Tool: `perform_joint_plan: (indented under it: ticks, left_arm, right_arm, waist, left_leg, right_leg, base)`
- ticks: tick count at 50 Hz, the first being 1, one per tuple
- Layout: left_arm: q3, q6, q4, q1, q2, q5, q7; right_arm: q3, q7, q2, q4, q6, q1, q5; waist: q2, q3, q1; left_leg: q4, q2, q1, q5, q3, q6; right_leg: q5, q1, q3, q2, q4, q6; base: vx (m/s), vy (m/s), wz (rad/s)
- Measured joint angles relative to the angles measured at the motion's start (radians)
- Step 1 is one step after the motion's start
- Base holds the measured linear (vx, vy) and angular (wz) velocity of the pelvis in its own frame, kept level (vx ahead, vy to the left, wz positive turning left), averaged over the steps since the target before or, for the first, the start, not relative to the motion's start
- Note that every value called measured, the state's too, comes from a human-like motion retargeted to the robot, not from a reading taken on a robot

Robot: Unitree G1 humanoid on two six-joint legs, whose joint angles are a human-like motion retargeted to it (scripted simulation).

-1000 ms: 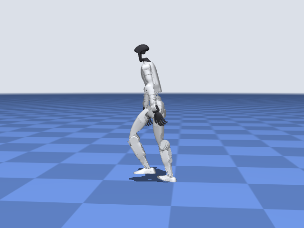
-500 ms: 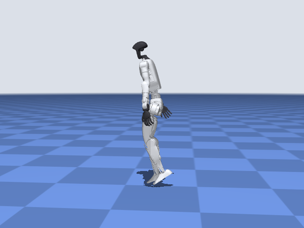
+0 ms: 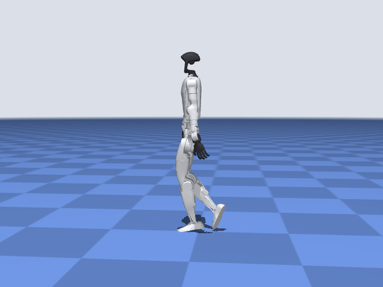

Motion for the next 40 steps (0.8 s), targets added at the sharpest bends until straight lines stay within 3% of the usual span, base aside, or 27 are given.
perform_joint_plan:
  ticks: [3,8,10,12,15,17,20,23,28,31,33,35,38,40]
  left_arm:
    - [0.018,-0.033,0.004,-0.017,0.024,-0.08,0.07]
    - [0.021,0.002,-0.01,-0.08,0.061,-0.168,0.103]
    - [0.012,-0.014,-0.034,-0.104,0.077,-0.176,0.096]
    - [0.002,-0.038,-0.057,-0.116,0.094,-0.181,0.104]
    - [-0.013,-0.055,-0.075,-0.112,0.114,-0.188,0.13]
    - [-0.01,-0.056,-0.083,-0.112,0.117,-0.189,0.154]
    - [0.026,-0.05,-0.083,-0.101,0.097,-0.178,0.174]
    - [0.034,-0.052,-0.08,-0.077,0.062,-0.188,0.157]
    - [0.065,-0.028,-0.162,-0.031,0.006,-0.086,0.015]
    - [0.067,-0.049,-0.205,0.012,-0.018,-0.075,-0.012]
    - [0.065,-0.064,-0.22,0.043,-0.043,-0.07,-0.003]
    - [0.066,-0.066,-0.217,0.061,-0.058,-0.065,0.004]
    - [0.065,-0.052,-0.173,0.056,-0.051,-0.055,-0.024]
    - [0.062,-0.038,-0.136,0.049,-0.041,-0.04,-0.053]
  right_arm:
    - [-0.009,0.025,0.039,-0.084,-0.013,0.006,-0.025]
    - [0.031,-0.003,0.05,-0.148,-0.035,0.023,-0.014]
    - [0.032,-0.018,0.043,-0.136,-0.031,0.021,-0.045]
    - [0.036,-0.029,0.033,-0.104,-0.022,0.021,-0.059]
    - [0.042,-0.033,0.03,-0.05,-0.007,0.046,-0.048]
    - [0.027,0.004,0.015,0.03,0.003,0.028,-0.03]
    - [-0.009,0.074,0.002,0.118,0.031,0.019,-0.035]
    - [-0.028,0.115,-0.012,0.165,0.049,0.034,-0.013]
    - [-0.057,0.102,-0.026,0.185,0.04,0.038,0.019]
    - [-0.041,0.039,-0.022,0.184,0.041,0.026,0.053]
    - [-0.026,0.017,-0.023,0.172,0.032,0.021,0.063]
    - [-0.012,0.029,-0.027,0.145,0.024,0.011,0.047]
    - [0.009,0.064,-0.032,0.086,0.014,-0.012,0.008]
    - [0.033,0.073,-0.037,0.042,0.006,-0.021,-0.005]
  waist:
    - [-0.005,-0.003,-0.045]
    - [-0.062,0.018,-0.073]
    - [-0.1,0.026,-0.079]
    - [-0.131,0.04,-0.089]
    - [-0.142,0.053,-0.089]
    - [-0.159,0.052,-0.089]
    - [-0.175,0.07,-0.09]
    - [-0.181,0.09,-0.069]
    - [-0.151,0.09,-0.051]
    - [-0.143,0.091,-0.01]
    - [-0.151,0.078,0.006]
    - [-0.151,0.071,0.01]
    - [-0.119,0.081,0.015]
    - [-0.115,0.085,0.012]
  left_leg:
    - [0.007,0.005,0.034,-0.031,-0.031,0.011]
    - [-0.051,-0.024,0.121,-0.062,-0.038,0.011]
    - [-0.08,-0.056,0.163,-0.073,-0.04,0.011]
    - [-0.089,-0.076,0.208,-0.094,-0.046,0.011]
    - [-0.073,-0.064,0.278,-0.137,-0.042,0.011]
    - [-0.018,-0.052,0.288,-0.139,-0.027,0.011]
    - [0.17,-0.008,0.268,-0.04,0.051,0.011]
    - [0.503,0.034,0.137,0.08,0.076,0.011]
    - [0.935,0.147,-0.189,-0.199,0.065,0.011]
    - [0.86,0.121,-0.301,-0.292,0.143,0.011]
    - [0.675,0.025,-0.357,-0.294,0.199,0.011]
    - [0.454,-0.066,-0.393,-0.285,0.181,-0.054]
    - [0.235,-0.148,-0.421,-0.311,0.007,-0.203]
    - [0.195,-0.188,-0.438,-0.325,-0.066,-0.189]
  right_leg:
    - [-0.221,-0.036,-0.111,-0.066,-0.005,-0.101]
    - [-0.373,-0.128,-0.169,-0.085,-0.364,-0.149]
    - [-0.428,-0.184,-0.111,-0.07,-0.522,-0.164]
    - [-0.454,-0.214,-0.067,-0.063,-0.634,-0.136]
    - [-0.397,-0.19,-0.11,-0.031,-0.71,-0.208]
    - [-0.413,-0.178,-0.117,-0.021,-0.671,-0.265]
    - [-0.471,-0.154,0.037,0.004,-0.612,-0.289]
    - [-0.51,-0.044,-0.05,-0.016,-0.665,-0.282]
    - [-0.528,0.02,-0.079,0.034,-0.746,-0.27]
    - [-0.511,0.045,-0.062,0.02,-0.784,-0.23]
    - [-0.493,0.044,-0.06,-0.036,-0.802,-0.184]
    - [-0.5,0.044,-0.06,-0.062,-0.806,-0.154]
    - [-0.527,0.082,-0.059,-0.018,-0.821,-0.138]
    - [-0.544,0.111,-0.057,-0.008,-0.826,-0.123]
  base:
    - [0.68,-0.15,0.03]
    - [0.48,-0.23,-0.07]
    - [0.5,-0.23,-0.08]
    - [0.66,-0.28,-0.09]
    - [0.7,-0.32,-0.26]
    - [0.57,-0.31,-0.25]
    - [0.66,-0.31,-0.28]
    - [0.76,-0.17,-0.23]
    - [0.5,-0.09,0.08]
    - [0.28,0.41,-0.41]
    - [0.21,0.6,-0.03]
    - [0.36,0.35,0.08]
    - [0.49,0.06,-0.09]
    - [0.54,0.05,-0.11]
